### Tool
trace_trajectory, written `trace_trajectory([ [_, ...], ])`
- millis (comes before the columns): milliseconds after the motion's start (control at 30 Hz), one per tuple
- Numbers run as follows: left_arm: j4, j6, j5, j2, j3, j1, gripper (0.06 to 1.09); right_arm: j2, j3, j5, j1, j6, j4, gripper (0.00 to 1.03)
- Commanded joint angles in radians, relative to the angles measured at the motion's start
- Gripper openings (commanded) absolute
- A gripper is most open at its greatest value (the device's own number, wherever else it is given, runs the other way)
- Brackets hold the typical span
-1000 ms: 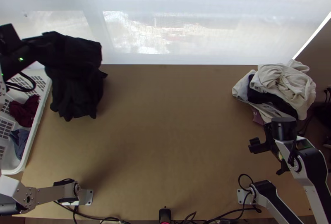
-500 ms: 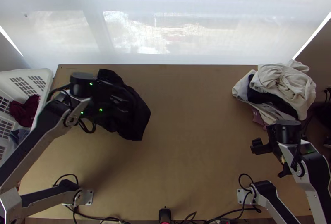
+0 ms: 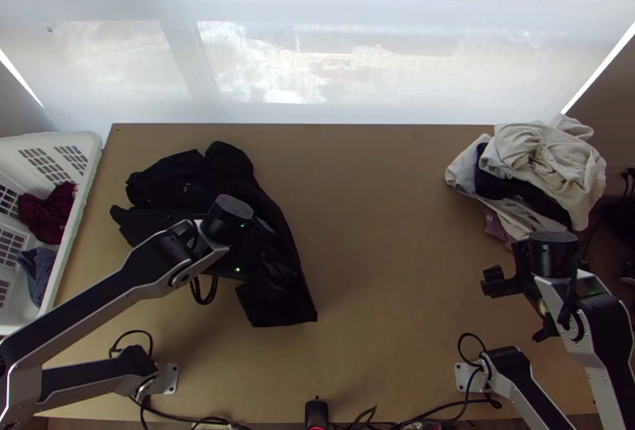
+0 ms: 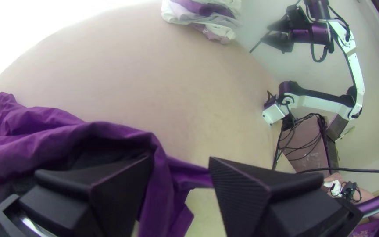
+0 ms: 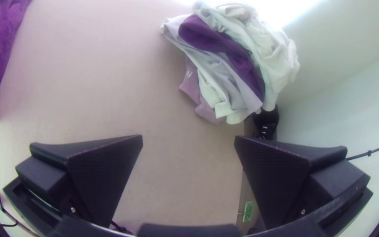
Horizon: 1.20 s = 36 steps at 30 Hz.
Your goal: Fold the t-shirt
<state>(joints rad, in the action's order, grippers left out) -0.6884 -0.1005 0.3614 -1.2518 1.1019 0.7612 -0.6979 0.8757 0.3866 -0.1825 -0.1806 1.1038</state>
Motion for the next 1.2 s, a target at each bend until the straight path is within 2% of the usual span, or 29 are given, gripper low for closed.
trace_trajectory([
  [0,-0.026,-0.002,-0.01,0.0,0.039,-0.025,1.04,0.003,-0.007,0.0,0.0,0.001,-0.002,0.98],
  [233,-0.062,0.016,-0.012,0.042,0.062,-0.197,1.04,0.005,-0.006,0.0,0.0,0.001,-0.002,0.98],
  [700,-0.148,0.2,-0.012,0.066,0.01,-0.625,1.04,0.003,0.009,0.0,-0.017,0.0,-0.016,0.98],
  [867,-0.18,0.274,-0.013,0.083,-0.043,-0.721,1.04,-0.014,0.06,-0.008,-0.038,0.001,-0.016,0.98],
  [1000,-0.137,0.289,-0.042,0.084,-0.096,-0.755,1.04,-0.068,0.141,-0.008,-0.075,0.0,-0.016,0.98],
  [1167,0.023,0.291,-0.139,0.078,-0.185,-0.758,1.04,-0.117,0.184,-0.009,-0.121,0.001,-0.018,0.98],
])
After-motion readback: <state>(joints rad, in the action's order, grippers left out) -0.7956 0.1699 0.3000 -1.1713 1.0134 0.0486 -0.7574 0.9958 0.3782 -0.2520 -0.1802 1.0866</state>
